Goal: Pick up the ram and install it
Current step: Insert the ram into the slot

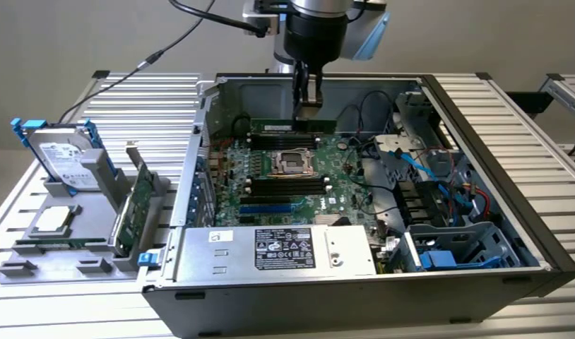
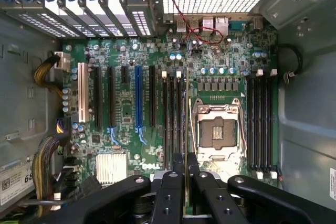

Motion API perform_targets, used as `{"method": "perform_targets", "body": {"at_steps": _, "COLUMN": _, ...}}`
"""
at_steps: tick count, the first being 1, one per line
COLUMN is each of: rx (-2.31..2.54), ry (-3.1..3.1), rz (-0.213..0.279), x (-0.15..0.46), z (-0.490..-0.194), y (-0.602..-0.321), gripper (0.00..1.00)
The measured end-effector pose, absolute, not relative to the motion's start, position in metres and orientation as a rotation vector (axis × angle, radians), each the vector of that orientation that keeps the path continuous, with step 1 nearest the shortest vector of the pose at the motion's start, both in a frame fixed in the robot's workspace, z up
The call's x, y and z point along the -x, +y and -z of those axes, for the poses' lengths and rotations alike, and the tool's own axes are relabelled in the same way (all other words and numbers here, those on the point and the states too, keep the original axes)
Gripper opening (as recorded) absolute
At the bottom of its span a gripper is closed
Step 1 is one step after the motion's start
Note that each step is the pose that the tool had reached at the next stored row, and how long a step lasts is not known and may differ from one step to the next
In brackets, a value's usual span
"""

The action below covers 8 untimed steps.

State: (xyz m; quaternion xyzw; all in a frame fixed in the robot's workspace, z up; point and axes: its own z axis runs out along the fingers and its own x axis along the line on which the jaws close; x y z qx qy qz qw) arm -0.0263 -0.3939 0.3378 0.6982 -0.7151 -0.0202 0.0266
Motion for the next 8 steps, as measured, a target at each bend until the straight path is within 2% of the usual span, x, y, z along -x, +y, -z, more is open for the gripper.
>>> {"method": "perform_targets", "body": {"at_steps": 8, "rx": -2.186, "ry": -2.181, "rz": 0.062, "x": 0.027, "z": -0.323, "y": -0.395, "gripper": 0.14}}
